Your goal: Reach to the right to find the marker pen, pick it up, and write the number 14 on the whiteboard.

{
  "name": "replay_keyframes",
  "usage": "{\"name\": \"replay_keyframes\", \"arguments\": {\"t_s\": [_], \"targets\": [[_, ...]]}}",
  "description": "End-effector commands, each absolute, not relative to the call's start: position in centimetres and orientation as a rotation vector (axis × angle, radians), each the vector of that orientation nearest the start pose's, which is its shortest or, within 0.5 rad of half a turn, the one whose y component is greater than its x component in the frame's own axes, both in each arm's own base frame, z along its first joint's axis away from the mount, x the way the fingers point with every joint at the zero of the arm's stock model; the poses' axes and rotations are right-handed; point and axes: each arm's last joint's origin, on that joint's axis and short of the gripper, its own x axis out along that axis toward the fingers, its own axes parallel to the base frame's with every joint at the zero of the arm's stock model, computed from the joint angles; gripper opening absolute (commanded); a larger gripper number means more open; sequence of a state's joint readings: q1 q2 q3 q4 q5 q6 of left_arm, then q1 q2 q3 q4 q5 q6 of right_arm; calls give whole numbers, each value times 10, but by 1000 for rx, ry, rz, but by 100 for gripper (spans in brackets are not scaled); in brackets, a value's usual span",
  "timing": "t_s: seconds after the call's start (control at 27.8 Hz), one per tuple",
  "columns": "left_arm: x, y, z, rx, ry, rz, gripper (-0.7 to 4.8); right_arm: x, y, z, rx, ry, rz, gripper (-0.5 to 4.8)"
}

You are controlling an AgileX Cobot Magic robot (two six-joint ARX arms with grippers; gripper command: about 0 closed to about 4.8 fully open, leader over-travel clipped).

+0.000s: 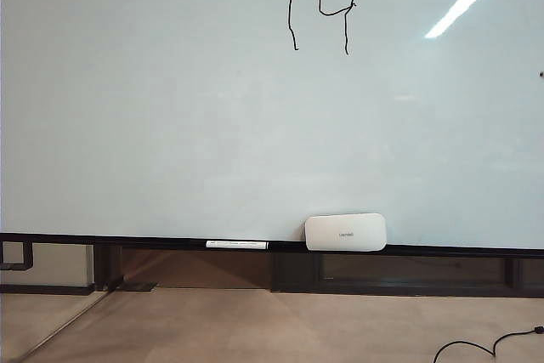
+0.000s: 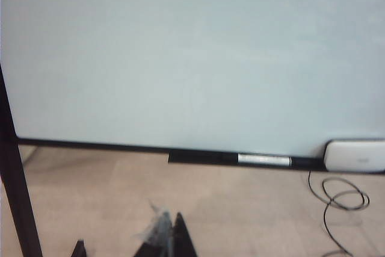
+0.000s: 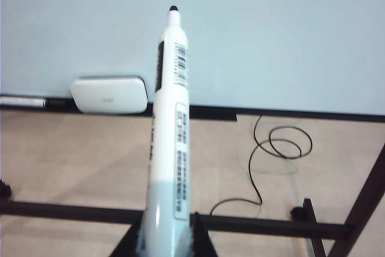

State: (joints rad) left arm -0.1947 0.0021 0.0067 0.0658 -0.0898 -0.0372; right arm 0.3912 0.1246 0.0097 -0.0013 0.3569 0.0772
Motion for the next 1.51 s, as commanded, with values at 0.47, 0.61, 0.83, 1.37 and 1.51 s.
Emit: {"name": "replay_keyframes", "arguments": {"t_s": [0.47,0.61,0.83,1.37,1.51], "targets": [[95,-16,176,-49,-103,-106,-6,99,30,161,43,81,25,-1],[95,-16,176,-49,-103,-106,-6,99,30,161,43,81,26,-1],[95,-16,176,-49,-102,-106,-6,99,30,161,42,82,26,-1],[95,-16,175,-47,-91,-103,-6,94,20,166,70,10,-39,-1],[96,-14,175,-46,-91,-83,-6,95,14,166,71,8,-113,-1]]}}
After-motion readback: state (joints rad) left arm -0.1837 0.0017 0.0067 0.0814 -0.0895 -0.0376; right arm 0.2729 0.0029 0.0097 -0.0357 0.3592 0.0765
